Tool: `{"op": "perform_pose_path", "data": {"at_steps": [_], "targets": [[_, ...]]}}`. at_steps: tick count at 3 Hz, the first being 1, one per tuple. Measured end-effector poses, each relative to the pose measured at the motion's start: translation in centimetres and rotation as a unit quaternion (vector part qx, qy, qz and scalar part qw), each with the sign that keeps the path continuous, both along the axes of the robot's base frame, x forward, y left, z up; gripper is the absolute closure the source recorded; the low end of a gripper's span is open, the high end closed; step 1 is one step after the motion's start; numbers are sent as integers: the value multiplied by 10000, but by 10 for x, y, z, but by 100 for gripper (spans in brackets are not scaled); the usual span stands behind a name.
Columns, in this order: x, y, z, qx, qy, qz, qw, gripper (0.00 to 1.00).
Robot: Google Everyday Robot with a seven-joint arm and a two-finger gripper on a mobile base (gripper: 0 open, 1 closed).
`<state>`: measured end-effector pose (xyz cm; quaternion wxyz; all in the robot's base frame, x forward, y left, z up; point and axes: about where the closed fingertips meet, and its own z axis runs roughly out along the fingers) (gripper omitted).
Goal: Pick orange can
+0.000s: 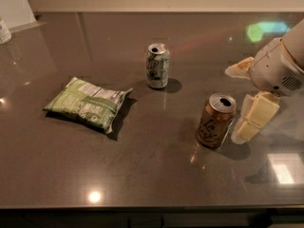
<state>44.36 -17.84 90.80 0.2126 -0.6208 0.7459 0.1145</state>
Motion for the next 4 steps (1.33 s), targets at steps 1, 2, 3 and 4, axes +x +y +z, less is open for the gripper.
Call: {"op": "perform_pose_path", "data": {"at_steps": [1,2,3,4], "targets": [[-12,19,-7,385,224,213,9988,20],[-21,32,-7,649,385,348,9965,42],[-26,41,-5,796,474,438,9947,66],[-23,46,6,834,457,428,9945,89]]}}
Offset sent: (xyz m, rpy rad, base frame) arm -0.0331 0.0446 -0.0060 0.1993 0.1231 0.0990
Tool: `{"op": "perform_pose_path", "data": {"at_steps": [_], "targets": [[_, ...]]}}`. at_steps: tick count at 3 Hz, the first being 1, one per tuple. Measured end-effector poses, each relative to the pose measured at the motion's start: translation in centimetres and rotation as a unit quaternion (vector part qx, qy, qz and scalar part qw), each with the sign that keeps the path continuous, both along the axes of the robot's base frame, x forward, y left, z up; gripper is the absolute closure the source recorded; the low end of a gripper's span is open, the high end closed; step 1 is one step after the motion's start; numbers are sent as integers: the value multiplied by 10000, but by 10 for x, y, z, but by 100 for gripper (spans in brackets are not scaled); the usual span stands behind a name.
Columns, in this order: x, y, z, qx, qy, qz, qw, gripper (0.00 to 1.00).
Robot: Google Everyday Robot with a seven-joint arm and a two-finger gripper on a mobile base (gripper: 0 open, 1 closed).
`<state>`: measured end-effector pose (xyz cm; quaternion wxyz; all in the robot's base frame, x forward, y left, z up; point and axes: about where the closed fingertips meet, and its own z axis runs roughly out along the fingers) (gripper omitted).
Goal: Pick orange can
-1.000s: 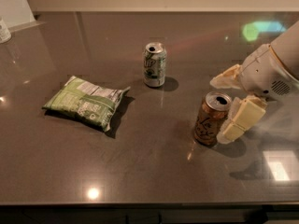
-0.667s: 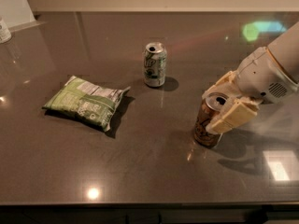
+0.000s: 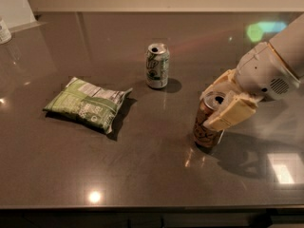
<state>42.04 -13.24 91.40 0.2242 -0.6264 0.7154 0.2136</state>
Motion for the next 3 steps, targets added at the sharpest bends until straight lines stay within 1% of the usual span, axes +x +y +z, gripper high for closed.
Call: {"op": "perform_pose_path", "data": {"at_steps": [1,3], "targets": [[7,5,28,12,-217,-17,9998,100],[20,16,90,0,-665,18,9978,100]]}}
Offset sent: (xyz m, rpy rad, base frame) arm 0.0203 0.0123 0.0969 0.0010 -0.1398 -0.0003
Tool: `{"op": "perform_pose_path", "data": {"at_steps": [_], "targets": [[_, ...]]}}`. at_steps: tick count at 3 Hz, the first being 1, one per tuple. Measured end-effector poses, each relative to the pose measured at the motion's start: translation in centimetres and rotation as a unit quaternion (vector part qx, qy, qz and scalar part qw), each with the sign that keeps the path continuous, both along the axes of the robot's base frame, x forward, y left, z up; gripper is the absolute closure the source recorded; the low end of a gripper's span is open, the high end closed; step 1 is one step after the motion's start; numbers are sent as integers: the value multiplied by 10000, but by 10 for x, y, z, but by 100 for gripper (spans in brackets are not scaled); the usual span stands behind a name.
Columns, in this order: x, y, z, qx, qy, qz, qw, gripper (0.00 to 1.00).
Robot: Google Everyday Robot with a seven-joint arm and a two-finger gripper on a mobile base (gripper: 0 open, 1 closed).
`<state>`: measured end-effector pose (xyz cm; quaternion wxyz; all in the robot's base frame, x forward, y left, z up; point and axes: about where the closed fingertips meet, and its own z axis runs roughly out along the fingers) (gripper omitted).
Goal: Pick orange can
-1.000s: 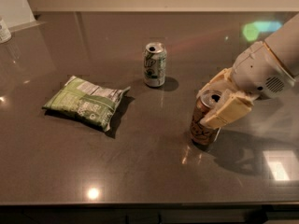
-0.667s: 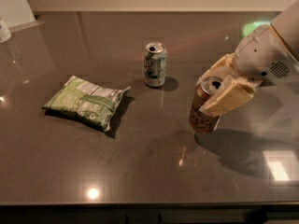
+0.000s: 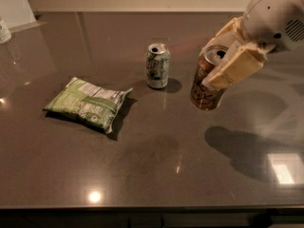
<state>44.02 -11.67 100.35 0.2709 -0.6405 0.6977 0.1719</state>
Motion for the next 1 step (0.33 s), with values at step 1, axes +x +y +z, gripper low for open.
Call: {"op": "perform_pose_path", "data": {"at_steps": [1], "targets": [[0,0,0,0,0,0,10000,100]]}}
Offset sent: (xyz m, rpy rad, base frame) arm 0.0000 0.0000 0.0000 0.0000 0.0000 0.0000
